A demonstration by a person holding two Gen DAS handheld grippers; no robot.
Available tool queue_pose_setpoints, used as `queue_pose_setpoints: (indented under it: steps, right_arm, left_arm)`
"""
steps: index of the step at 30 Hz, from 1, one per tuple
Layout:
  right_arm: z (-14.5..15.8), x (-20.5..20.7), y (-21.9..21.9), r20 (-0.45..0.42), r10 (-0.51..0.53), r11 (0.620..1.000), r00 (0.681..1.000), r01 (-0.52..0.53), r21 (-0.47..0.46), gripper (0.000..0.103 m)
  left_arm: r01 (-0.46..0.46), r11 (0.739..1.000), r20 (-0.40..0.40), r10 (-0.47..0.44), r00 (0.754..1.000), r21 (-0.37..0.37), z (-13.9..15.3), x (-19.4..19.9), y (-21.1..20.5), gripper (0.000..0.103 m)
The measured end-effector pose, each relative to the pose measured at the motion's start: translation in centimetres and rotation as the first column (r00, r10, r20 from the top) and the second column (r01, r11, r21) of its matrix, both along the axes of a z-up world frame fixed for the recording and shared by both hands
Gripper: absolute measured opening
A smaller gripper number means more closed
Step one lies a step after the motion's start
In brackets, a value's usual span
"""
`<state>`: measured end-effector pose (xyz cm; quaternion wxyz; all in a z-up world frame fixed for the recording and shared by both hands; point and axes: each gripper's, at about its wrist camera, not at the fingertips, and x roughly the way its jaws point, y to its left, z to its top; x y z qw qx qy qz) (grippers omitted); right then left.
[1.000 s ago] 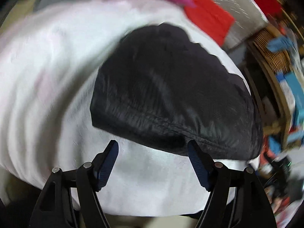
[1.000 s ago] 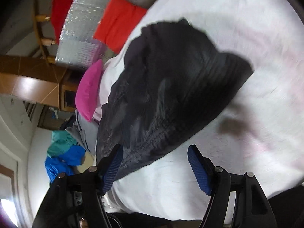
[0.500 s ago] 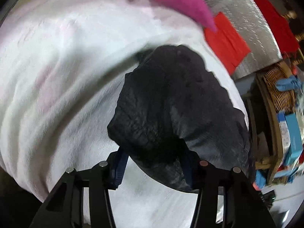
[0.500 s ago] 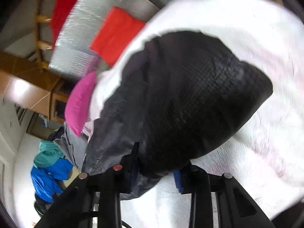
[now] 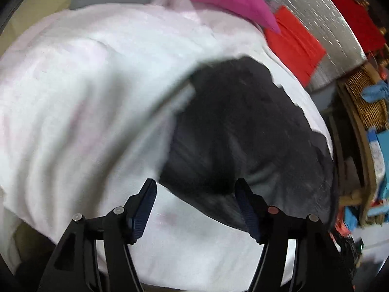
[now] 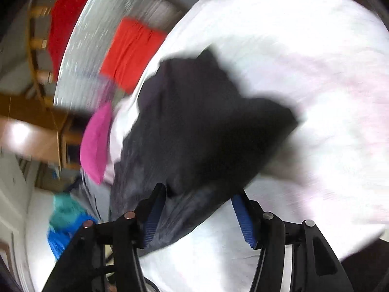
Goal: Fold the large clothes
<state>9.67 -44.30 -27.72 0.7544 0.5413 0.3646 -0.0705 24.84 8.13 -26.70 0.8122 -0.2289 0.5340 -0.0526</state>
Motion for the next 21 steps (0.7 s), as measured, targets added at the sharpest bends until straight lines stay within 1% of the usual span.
queue_pose_setpoints:
  steps: [1, 2, 5, 6, 8, 10, 11, 12, 13, 14, 15, 16, 17, 18, 20, 21]
  right_arm:
    - [0.1, -0.8, -1.0, 0.008, -0.048, 0.999, 0.999, 0.048, 0.007, 0.063]
    - [0.1, -0.9, -1.5, 0.007, -0.073, 0.997, 0.997, 0.073, 0.005, 0.069]
    - [0.3, -1.3, -3.6, -0.004, -0.149, 0.989, 0.989, 0.148, -0.012, 0.07]
    - [0.4, -1.2, -4.0, -0.006, -0.155, 0.988, 0.988, 0.155, -0.018, 0.07]
    - [0.2, -0.2, -4.4, -0.026, -0.139, 0.99, 0.99, 0.138, -0.026, 0.073]
    - [-0.7, 1.3, -4.6, -0.065, -0.12, 0.993, 0.991, 0.12, 0.002, 0.073]
    - [-1.0, 1.5, -4.7, -0.077, -0.119, 0.993, 0.99, 0.12, 0.005, 0.073]
    - [-1.5, 2.1, -4.8, -0.096, -0.106, 0.994, 0.99, 0.108, 0.009, 0.073]
    - [-1.8, 2.2, -5.0, -0.097, -0.097, 0.995, 0.991, 0.099, 0.013, 0.073]
    - [-1.8, 2.1, -5.0, -0.092, -0.087, 0.996, 0.992, 0.087, 0.002, 0.068]
    - [-1.4, 2.3, -4.7, -0.086, -0.067, 0.997, 0.994, 0.064, -0.036, 0.059]
    - [-0.8, 2.5, -4.3, -0.081, -0.044, 0.996, 0.996, 0.037, -0.086, 0.054]
    - [-0.5, 2.7, -4.0, -0.077, -0.031, 0.992, 0.997, 0.021, -0.122, 0.048]
    - [0.0, 2.7, -3.5, -0.075, -0.019, 0.986, 0.997, 0.006, -0.164, 0.041]
    - [1.1, 2.7, -2.8, -0.058, -0.004, 0.971, 0.998, -0.01, -0.237, 0.032]
    - [1.9, 2.5, -2.4, -0.034, 0.003, 0.962, 0.999, -0.013, -0.274, 0.032]
  left_arm:
    - [-0.019, 1.0, 0.005, 0.019, 1.0, 0.007, 0.3, -0.1, 0.9, 0.069]
    - [-0.044, 0.999, 0.012, 0.044, 0.999, 0.019, 0.6, 0.0, 1.9, 0.069]
    - [-0.082, 0.995, 0.015, 0.082, 0.997, 0.055, 0.9, 1.0, 3.5, 0.071]
    - [-0.076, 0.995, 0.017, 0.075, 0.997, 0.056, 0.8, 1.4, 3.5, 0.072]
    - [-0.032, 0.998, 0.009, 0.032, 0.999, 0.045, 0.3, 2.3, 3.1, 0.072]
    - [0.02, 0.999, 0.02, -0.021, 1.0, 0.039, -0.3, 2.9, 2.2, 0.072]
    - [0.038, 0.998, 0.026, -0.04, 0.999, 0.054, -0.5, 3.1, 1.6, 0.072]
    - [0.056, 0.994, 0.033, -0.059, 0.998, 0.093, -0.6, 3.2, 0.8, 0.072]
    - [0.069, 0.989, 0.046, -0.075, 0.996, 0.128, -0.5, 3.1, 0.4, 0.071]
    - [0.086, 0.982, 0.077, -0.1, 0.992, 0.167, -0.3, 2.9, -0.2, 0.068]
    - [0.101, 0.976, 0.095, -0.12, 0.988, 0.191, -0.1, 3.1, -0.7, 0.059]
    - [0.122, 0.969, 0.106, -0.148, 0.983, 0.216, 0.0, 3.2, -1.3, 0.049]
    - [0.143, 0.964, 0.114, -0.172, 0.979, 0.225, -0.1, 3.3, -1.6, 0.043]
    - [0.154, 0.962, 0.122, -0.184, 0.975, 0.225, -0.1, 3.3, -1.8, 0.032]
    - [0.155, 0.954, 0.146, -0.197, 0.969, 0.257, 0.3, 3.5, -2.3, 0.026]
    - [0.156, 0.951, 0.165, -0.205, 0.965, 0.269, 0.7, 3.4, -2.5, 0.022]
